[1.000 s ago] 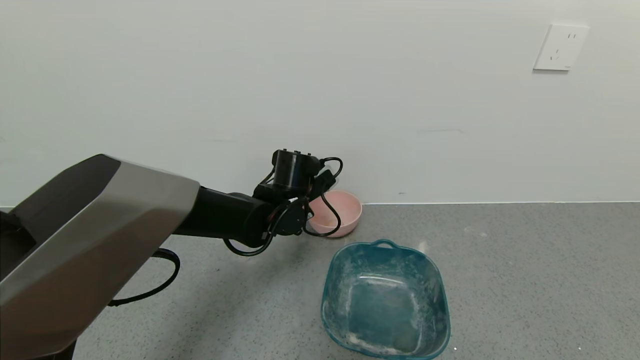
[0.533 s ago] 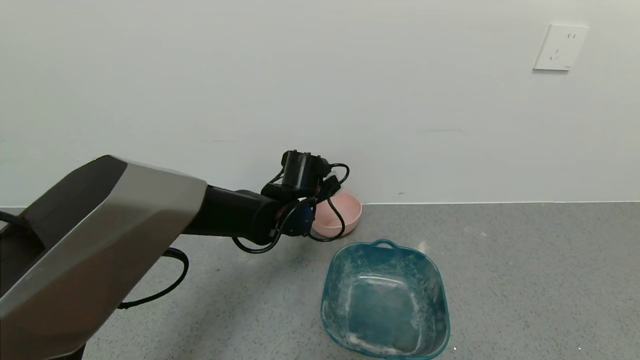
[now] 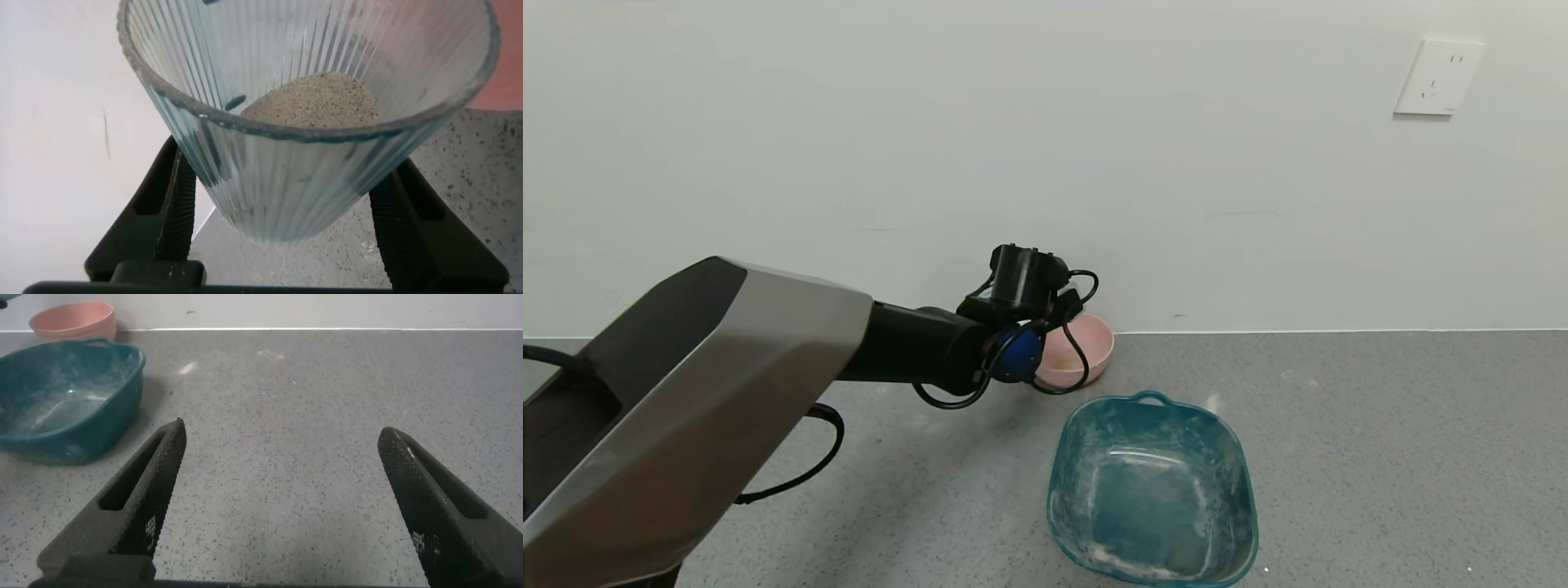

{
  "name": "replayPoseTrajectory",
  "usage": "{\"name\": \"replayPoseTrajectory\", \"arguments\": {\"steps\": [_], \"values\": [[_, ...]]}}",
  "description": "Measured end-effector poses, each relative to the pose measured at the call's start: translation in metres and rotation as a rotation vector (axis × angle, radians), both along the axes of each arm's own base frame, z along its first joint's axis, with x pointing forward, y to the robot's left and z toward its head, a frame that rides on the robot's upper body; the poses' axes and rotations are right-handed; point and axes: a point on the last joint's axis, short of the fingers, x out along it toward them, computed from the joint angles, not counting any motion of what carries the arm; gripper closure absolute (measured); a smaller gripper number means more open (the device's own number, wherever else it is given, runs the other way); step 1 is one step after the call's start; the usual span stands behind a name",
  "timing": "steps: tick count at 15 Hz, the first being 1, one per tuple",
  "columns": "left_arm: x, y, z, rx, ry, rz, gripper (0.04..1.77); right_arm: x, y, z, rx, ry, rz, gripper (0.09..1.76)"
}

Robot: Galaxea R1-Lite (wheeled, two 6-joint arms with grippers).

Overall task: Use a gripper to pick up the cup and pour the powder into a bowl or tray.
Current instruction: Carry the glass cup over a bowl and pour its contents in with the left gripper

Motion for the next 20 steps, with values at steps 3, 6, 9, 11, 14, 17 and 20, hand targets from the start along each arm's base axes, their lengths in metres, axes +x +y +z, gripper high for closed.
{"name": "replayPoseTrajectory", "arguments": {"steps": [3,6,9,11,14,17,20], "values": [[0.0004,-0.0013,-0.0009,0.001,0.009,-0.034,0.56,0.0,0.0,0.0,0.0,0.0,0.0,0.14],[0.0008,-0.0028,0.0004,0.006,0.013,-0.071,0.56,0.0,0.0,0.0,0.0,0.0,0.0,0.14],[0.0021,-0.0032,0.002,0.053,0.015,-0.089,0.56,0.0,0.0,0.0,0.0,0.0,0.0,0.14],[0.0025,-0.0041,0.0026,0.09,0.017,-0.097,0.56,0.0,0.0,0.0,0.0,0.0,0.0,0.14],[0.005,-0.005,0.0043,0.133,-0.005,-0.113,0.56,0.0,0.0,0.0,0.0,0.0,0.0,0.14],[0.0084,-0.0066,0.007,0.183,-0.043,-0.133,0.56,0.0,0.0,0.0,0.0,0.0,0.0,0.14],[0.0093,-0.0067,0.0041,0.215,-0.039,-0.119,0.56,0.0,0.0,0.0,0.0,0.0,0.0,0.14]]}}
